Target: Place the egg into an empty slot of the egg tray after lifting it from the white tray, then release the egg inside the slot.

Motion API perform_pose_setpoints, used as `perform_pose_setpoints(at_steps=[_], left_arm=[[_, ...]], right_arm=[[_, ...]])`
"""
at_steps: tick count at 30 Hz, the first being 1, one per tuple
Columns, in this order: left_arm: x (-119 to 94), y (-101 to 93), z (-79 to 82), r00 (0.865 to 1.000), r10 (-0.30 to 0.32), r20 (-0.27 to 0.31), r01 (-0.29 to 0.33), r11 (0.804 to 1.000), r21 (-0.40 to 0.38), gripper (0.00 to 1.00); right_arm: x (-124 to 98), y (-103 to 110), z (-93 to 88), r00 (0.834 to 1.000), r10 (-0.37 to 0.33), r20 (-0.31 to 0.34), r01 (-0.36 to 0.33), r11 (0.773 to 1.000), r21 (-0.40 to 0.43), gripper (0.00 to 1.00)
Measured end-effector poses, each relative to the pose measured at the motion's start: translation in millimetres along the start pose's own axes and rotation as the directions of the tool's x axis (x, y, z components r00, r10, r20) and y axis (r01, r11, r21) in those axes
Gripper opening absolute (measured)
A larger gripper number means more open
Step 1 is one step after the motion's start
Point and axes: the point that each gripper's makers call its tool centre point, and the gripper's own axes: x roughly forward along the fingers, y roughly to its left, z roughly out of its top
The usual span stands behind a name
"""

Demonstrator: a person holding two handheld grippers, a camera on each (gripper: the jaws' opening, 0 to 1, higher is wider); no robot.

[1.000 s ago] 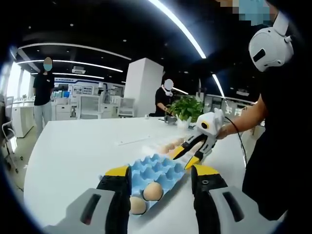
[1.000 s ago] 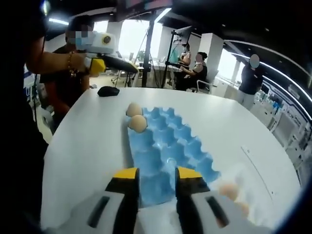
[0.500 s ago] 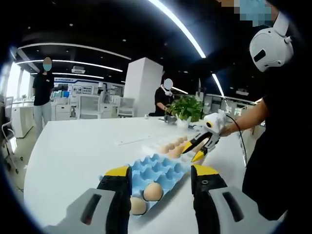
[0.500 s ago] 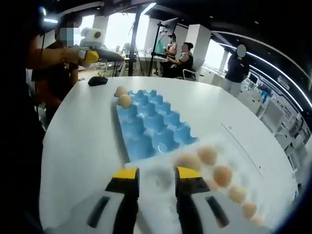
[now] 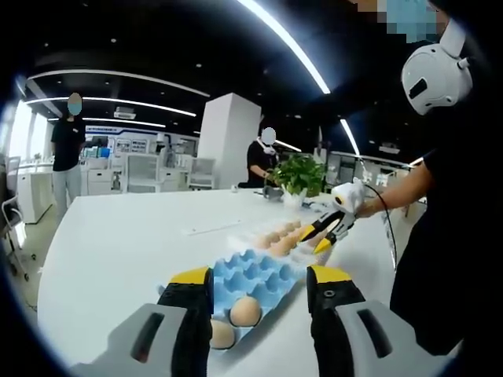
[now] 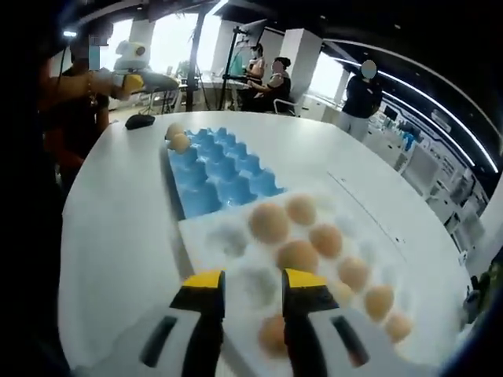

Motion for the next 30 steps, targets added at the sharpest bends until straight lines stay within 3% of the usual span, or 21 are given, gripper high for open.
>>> perform_pose_setpoints(at_steps=[10, 20, 23, 30], left_arm=[[-1.0, 1.9, -1.7, 1.0, -0.002, 0.0, 0.002, 1.0, -0.004, 0.46], [0.7, 1.4, -2.0, 1.0, -0.005, -0.001, 0.005, 1.0, -0.006, 0.46], [-0.3, 2.3, -2.5, 1.0, -0.001, -0.003, 0.001, 1.0, -0.008, 0.46], [-0.9, 2.8, -2.5, 1.0, 0.0, -0.004, -0.001, 1.0, -0.008, 0.46]], right_arm=[[-19.5, -21.6, -25.4, 0.997, -0.061, -0.052, 0.063, 0.997, 0.037, 0.29], [-20.4, -26.3, -34.8, 0.997, -0.048, -0.053, 0.056, 0.986, 0.159, 0.29], [-21.1, -25.9, -37.4, 0.998, -0.034, -0.056, 0.046, 0.973, 0.227, 0.28], [-20.8, -26.0, -40.6, 0.998, 0.001, -0.069, 0.016, 0.969, 0.248, 0.25]])
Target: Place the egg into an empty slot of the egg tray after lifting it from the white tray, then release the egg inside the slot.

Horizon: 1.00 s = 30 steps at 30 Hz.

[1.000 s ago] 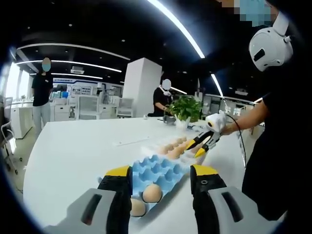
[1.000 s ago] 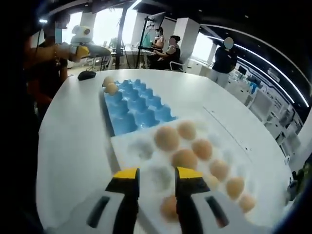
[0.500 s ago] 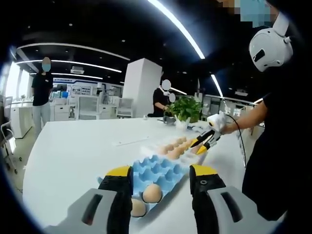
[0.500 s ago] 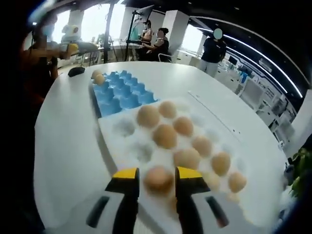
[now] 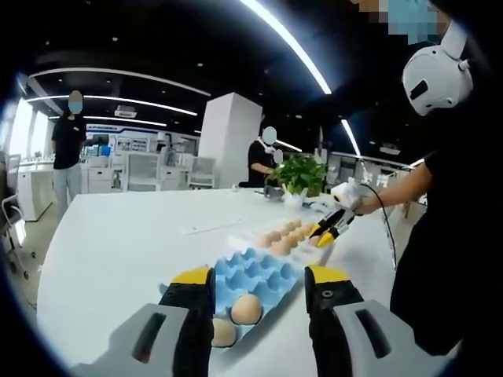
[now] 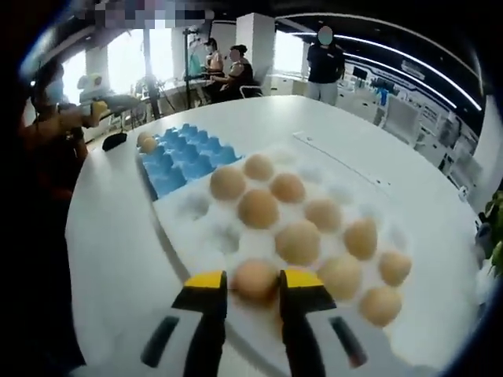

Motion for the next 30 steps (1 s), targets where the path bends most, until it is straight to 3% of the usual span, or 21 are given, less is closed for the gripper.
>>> perform_pose_setpoints(at_steps=[5, 6, 8, 12, 17, 20, 30], left_arm=[[-1.8, 0.0, 0.5, 1.0, 0.004, 0.001, -0.004, 1.0, 0.001, 0.45], [-2.3, 0.2, 0.4, 1.0, 0.005, 0.001, -0.005, 1.0, 0.001, 0.45], [-3.4, 0.9, -0.7, 1.0, 0.009, -0.004, -0.009, 1.0, 0.0, 0.45], [-3.8, 2.0, -0.6, 1.0, 0.016, -0.004, -0.016, 1.0, 0.001, 0.45], [-3.1, 2.8, -0.3, 1.0, 0.016, 0.004, -0.016, 1.0, -0.004, 0.45], [-2.8, 3.0, -0.5, 1.0, 0.015, 0.002, -0.015, 1.0, -0.005, 0.45], [-4.0, 5.8, 0.9, 1.0, 0.017, 0.001, -0.017, 1.0, 0.001, 0.45]], right_arm=[[2.8, 1.0, -2.3, 0.998, 0.037, -0.046, -0.039, 0.998, -0.045, 0.25], [2.7, 1.4, -2.7, 0.997, 0.056, -0.06, -0.063, 0.993, -0.104, 0.25], [3.7, 2.9, -2.4, 0.994, 0.062, -0.093, -0.074, 0.989, -0.131, 0.25], [4.2, 1.3, -1.8, 0.992, 0.059, -0.108, -0.068, 0.994, -0.089, 0.24], [-2.5, 2.7, 3.1, 0.996, 0.047, -0.078, -0.051, 0.998, -0.049, 0.22], [-10.6, 0.5, 14.1, 0.999, 0.017, -0.037, -0.02, 0.996, -0.083, 0.22], [-20.1, 6.3, 28.6, 1.0, 0.012, -0.019, -0.014, 0.994, -0.11, 0.22]])
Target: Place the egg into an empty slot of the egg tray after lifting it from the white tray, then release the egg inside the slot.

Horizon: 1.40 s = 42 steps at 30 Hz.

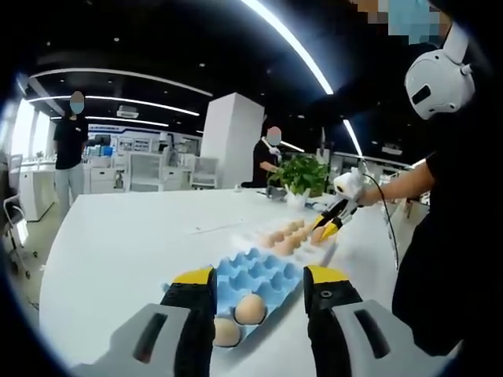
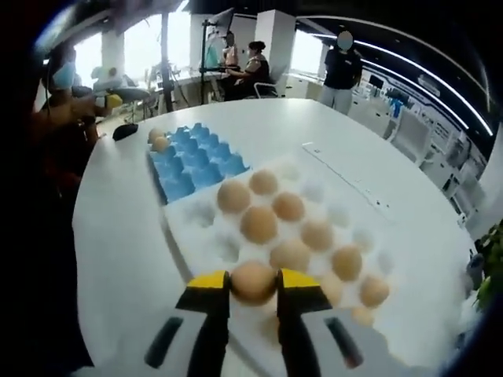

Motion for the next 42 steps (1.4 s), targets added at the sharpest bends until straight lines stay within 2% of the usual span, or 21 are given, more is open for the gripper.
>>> perform_pose_setpoints(at_steps=[12, 16, 23, 29, 42], left_arm=[[2.1, 0.0, -0.5, 1.0, -0.005, 0.0, 0.005, 1.0, 0.001, 0.45], [2.6, -0.1, 0.8, 1.0, -0.006, 0.004, 0.006, 1.0, 0.006, 0.45], [2.0, -0.5, -0.3, 1.0, -0.006, 0.0, 0.006, 1.0, 0.004, 0.44], [1.3, -0.1, -0.3, 1.0, -0.002, 0.002, 0.002, 1.0, 0.002, 0.44], [-2.2, 1.6, -2.2, 1.0, 0.007, 0.003, -0.007, 1.0, 0.001, 0.45]], right_arm=[[-2.7, 3.4, -6.0, 1.0, 0.01, -0.029, -0.01, 1.0, -0.009, 0.22], [-1.4, 5.5, -1.8, 1.0, 0.013, -0.022, -0.014, 1.0, -0.017, 0.22], [5.0, 13.7, 12.8, 0.999, 0.041, 0.001, -0.041, 0.998, -0.042, 0.22], [15.4, 24.5, 24.6, 0.996, 0.093, 0.012, -0.092, 0.993, -0.073, 0.22], [43.2, 57.3, 55.7, 0.979, 0.202, 0.026, -0.195, 0.967, -0.166, 0.22]])
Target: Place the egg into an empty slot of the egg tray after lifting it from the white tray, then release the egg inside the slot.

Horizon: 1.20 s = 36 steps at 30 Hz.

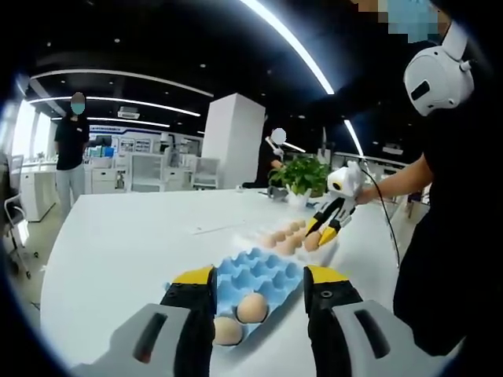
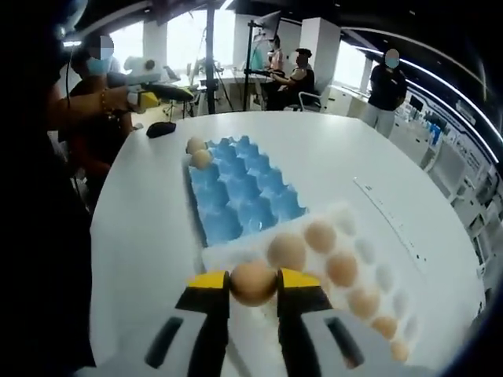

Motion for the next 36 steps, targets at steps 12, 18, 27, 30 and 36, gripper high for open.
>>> perform_pose_setpoints(at_steps=[12, 18, 27, 30, 36], left_arm=[[-2.5, 1.0, -4.7, 1.0, 0.009, -0.016, -0.009, 1.0, 0.006, 0.47], [-2.5, 1.3, -5.5, 1.0, 0.011, -0.02, -0.011, 1.0, 0.004, 0.47], [-2.2, 2.8, -4.5, 1.0, 0.011, -0.021, -0.011, 1.0, 0.001, 0.46], [-1.7, 2.8, -4.1, 1.0, 0.01, -0.02, -0.01, 1.0, 0.001, 0.46], [-1.9, 3.9, -3.7, 1.0, 0.008, -0.018, -0.008, 1.0, 0.0, 0.46]], right_arm=[[30.6, 20.9, 38.2, 0.994, 0.094, 0.045, -0.091, 0.993, -0.072, 0.22], [48.1, 35.2, 58.0, 0.987, 0.145, 0.072, -0.137, 0.985, -0.105, 0.22], [70.9, 50.0, 82.2, 0.975, 0.197, 0.101, -0.182, 0.973, -0.142, 0.22], [78.2, 53.2, 88.3, 0.972, 0.212, 0.105, -0.196, 0.969, -0.149, 0.22], [92.2, 60.6, 97.2, 0.965, 0.239, 0.107, -0.22, 0.961, -0.167, 0.22]])
